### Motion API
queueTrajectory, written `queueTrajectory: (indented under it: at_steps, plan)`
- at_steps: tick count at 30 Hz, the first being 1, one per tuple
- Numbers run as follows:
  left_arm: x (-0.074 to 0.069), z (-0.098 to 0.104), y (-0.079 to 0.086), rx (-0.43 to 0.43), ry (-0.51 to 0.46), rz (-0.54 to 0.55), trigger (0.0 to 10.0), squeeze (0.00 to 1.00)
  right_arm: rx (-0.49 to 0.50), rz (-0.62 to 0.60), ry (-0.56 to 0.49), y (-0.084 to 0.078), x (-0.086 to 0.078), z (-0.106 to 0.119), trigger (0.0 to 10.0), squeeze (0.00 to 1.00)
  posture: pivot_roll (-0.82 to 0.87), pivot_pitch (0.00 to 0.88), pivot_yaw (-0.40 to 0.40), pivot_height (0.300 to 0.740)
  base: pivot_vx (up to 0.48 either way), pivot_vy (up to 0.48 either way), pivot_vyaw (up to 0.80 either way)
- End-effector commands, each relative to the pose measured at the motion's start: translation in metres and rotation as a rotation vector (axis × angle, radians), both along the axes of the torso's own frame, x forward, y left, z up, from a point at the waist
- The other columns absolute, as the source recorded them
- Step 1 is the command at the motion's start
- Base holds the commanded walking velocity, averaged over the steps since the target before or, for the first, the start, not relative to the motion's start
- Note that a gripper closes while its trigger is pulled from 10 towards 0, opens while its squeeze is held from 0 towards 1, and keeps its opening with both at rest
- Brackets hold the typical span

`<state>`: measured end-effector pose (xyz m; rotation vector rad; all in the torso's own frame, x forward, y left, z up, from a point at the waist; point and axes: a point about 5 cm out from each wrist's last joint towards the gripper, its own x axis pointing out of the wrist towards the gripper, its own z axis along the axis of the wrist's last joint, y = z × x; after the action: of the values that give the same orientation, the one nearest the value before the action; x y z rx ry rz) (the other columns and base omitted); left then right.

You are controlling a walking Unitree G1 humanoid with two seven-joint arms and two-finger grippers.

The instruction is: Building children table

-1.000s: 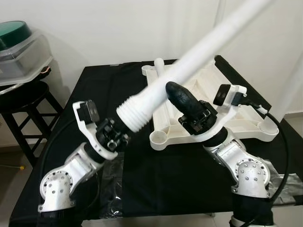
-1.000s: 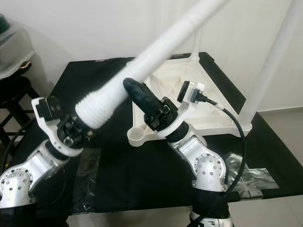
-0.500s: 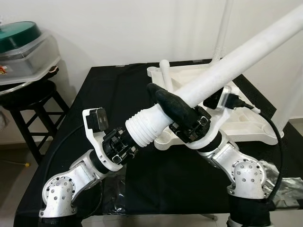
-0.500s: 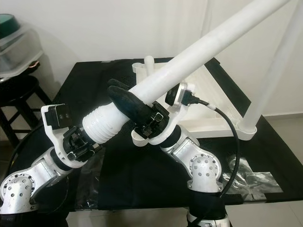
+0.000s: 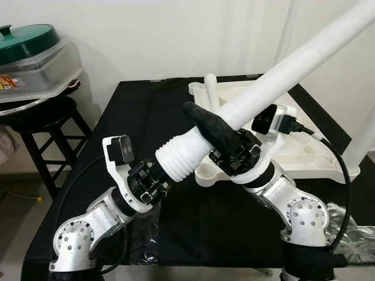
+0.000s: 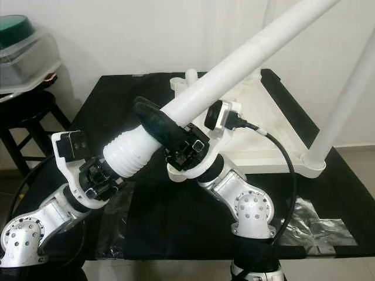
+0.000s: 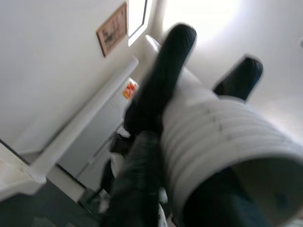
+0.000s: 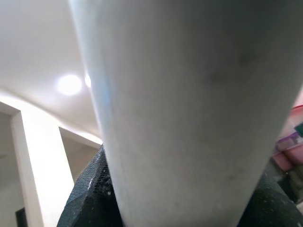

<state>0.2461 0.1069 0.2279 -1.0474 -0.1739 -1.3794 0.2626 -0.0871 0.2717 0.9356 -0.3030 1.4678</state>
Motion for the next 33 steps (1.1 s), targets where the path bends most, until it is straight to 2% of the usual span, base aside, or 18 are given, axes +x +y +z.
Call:
queueTrajectory:
  at_steps: [1,7,10,11,14,19,20,21,22,23,24,25,27,28,29,30,31,33]
  plan:
    - [-0.003,-0.001,0.001,-0.016,0.008,-0.025,10.0,1.00,-0.002,-0.002,0.002,0.002,-0.001,0.001,0.0,0.00,-0.03,0.062,0.046,0.740,0.000,0.000,0.00]
    - [-0.005,-0.006,0.007,-0.013,0.014,-0.041,10.0,1.00,0.014,-0.030,0.003,-0.004,0.003,0.005,0.0,0.00,-0.03,0.063,0.049,0.740,0.000,0.000,0.00]
    - [-0.012,-0.012,0.011,0.016,0.000,-0.081,10.0,1.00,0.023,-0.045,-0.007,-0.009,0.004,0.008,0.0,0.00,-0.03,0.063,0.050,0.740,0.000,0.000,0.00]
    - [-0.017,-0.018,0.014,0.051,-0.006,-0.104,10.0,1.00,0.028,-0.063,-0.017,-0.014,0.006,0.011,0.0,0.00,-0.03,0.064,0.050,0.740,0.000,0.000,0.00]
    - [-0.019,-0.023,0.017,0.080,0.001,-0.102,10.0,1.00,0.030,-0.085,-0.025,-0.017,0.008,0.014,0.0,0.00,-0.03,0.065,0.051,0.740,0.000,0.000,0.00]
    - [-0.018,-0.036,0.026,0.129,0.037,-0.066,10.0,1.00,0.024,-0.179,-0.023,-0.028,0.016,0.019,0.0,0.00,-0.03,0.064,0.052,0.740,0.000,0.000,0.00]
    - [-0.016,-0.040,0.031,0.146,0.054,-0.037,10.0,1.00,0.011,-0.245,-0.003,-0.034,0.023,0.018,0.0,0.00,-0.03,0.064,0.052,0.740,0.000,0.000,0.00]
    - [-0.016,-0.040,0.031,0.146,0.054,-0.037,10.0,1.00,0.011,-0.245,-0.003,-0.034,0.023,0.018,0.0,0.00,-0.03,0.064,0.052,0.740,0.000,0.000,0.00]
    - [-0.013,-0.044,0.037,0.165,0.071,0.001,10.0,1.00,-0.008,-0.328,0.023,-0.039,0.030,0.017,0.0,0.00,-0.03,0.062,0.054,0.740,0.000,0.000,0.00]
    - [-0.013,-0.044,0.037,0.165,0.071,0.001,10.0,1.00,-0.008,-0.328,0.023,-0.039,0.030,0.017,0.0,0.00,-0.03,0.062,0.054,0.740,0.000,0.000,0.00]
    - [-0.003,-0.054,0.051,0.247,0.105,0.146,10.0,1.00,-0.122,-0.516,0.057,-0.044,0.044,0.008,3.5,0.00,-0.04,0.061,0.059,0.740,0.000,0.000,0.00]
    - [-0.003,-0.054,0.051,0.247,0.105,0.146,10.0,1.00,-0.122,-0.516,0.057,-0.044,0.044,0.008,3.5,0.00,-0.04,0.061,0.059,0.740,0.000,0.000,0.00]
    - [0.004,-0.060,0.058,0.311,0.117,0.249,10.0,1.00,-0.217,-0.613,0.046,-0.044,0.050,0.002,3.5,0.00,-0.04,0.061,0.059,0.740,0.000,0.000,0.00]
    - [0.004,-0.060,0.058,0.311,0.117,0.249,10.0,1.00,-0.217,-0.613,0.046,-0.044,0.050,0.002,3.5,0.00,-0.04,0.061,0.059,0.740,0.000,0.000,0.00]
    - [0.014,-0.063,0.068,0.345,0.158,0.351,10.0,0.00,-0.267,-0.637,0.048,-0.042,0.052,-0.006,10.0,0.00,-0.04,0.060,0.057,0.740,0.000,0.000,0.00]
    - [0.022,-0.065,0.077,0.354,0.195,0.433,10.0,0.00,-0.293,-0.647,0.058,-0.041,0.052,-0.012,10.0,0.00,-0.04,0.059,0.056,0.740,0.000,0.000,0.00]
    - [0.022,-0.065,0.077,0.354,0.195,0.433,10.0,0.00,-0.293,-0.647,0.058,-0.041,0.052,-0.012,10.0,0.00,-0.04,0.059,0.056,0.740,0.000,0.000,0.00]
    - [0.031,-0.064,0.093,0.359,0.236,0.561,10.0,0.00,-0.327,-0.671,0.069,-0.040,0.053,-0.020,10.0,0.00,-0.03,0.059,0.056,0.740,0.000,0.000,0.00]
